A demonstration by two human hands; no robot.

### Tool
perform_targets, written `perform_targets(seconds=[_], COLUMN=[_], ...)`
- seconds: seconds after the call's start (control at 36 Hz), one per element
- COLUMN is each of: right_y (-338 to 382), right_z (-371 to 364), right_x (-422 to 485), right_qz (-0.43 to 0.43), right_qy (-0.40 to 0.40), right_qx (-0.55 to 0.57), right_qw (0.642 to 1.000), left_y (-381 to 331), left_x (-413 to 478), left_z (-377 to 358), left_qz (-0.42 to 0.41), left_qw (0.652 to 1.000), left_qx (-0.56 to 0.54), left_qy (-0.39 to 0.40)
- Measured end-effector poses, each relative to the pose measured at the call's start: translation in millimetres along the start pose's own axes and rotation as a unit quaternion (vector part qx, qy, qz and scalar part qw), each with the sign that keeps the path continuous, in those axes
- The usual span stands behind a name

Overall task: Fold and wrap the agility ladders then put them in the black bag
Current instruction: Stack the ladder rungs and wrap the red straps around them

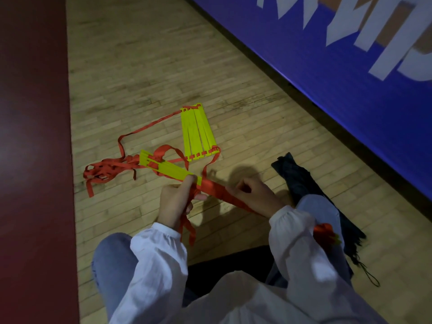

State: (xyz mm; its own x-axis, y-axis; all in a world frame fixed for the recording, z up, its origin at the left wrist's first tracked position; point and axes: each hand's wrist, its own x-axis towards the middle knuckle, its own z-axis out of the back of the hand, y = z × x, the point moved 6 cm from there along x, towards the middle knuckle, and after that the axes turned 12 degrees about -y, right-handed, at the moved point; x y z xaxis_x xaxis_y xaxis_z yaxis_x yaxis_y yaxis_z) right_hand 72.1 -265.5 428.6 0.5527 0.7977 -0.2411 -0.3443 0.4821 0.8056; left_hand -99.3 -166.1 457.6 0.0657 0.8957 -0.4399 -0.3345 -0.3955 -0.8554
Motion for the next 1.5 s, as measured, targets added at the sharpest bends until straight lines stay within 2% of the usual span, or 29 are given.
perform_targets(seconds=[0.17,0.25,0.33,0.47,0.69,0.83,1.17,1.5], right_y=[-9,-9,-9,-10,-7,-8,-12,-11], right_z=[-7,-11,-15,-15,-10,-4,-5,-7], right_x=[2,2,0,-2,-5,-4,1,-2], right_qz=[-0.016,-0.026,-0.044,-0.058,-0.043,-0.031,-0.025,-0.035], right_qy=[0.017,0.052,0.083,0.089,0.063,0.017,-0.053,-0.061], right_qx=[-0.031,-0.013,0.006,-0.005,-0.019,-0.017,-0.034,-0.017], right_qw=[0.999,0.998,0.996,0.994,0.997,0.999,0.998,0.997], left_y=[-4,-3,-2,1,8,10,9,7], left_x=[-4,-3,-4,-5,2,2,7,8], left_z=[-3,-2,-2,-3,-6,-7,-6,-8], left_qz=[-0.020,-0.024,-0.018,-0.003,0.051,0.076,0.068,0.050], left_qw=[0.999,0.999,0.998,0.997,0.990,0.984,0.991,0.993], left_qx=[0.010,0.013,0.015,0.027,0.029,0.039,-0.005,-0.041], left_qy=[0.029,0.041,0.052,0.071,0.128,0.157,0.112,0.097])
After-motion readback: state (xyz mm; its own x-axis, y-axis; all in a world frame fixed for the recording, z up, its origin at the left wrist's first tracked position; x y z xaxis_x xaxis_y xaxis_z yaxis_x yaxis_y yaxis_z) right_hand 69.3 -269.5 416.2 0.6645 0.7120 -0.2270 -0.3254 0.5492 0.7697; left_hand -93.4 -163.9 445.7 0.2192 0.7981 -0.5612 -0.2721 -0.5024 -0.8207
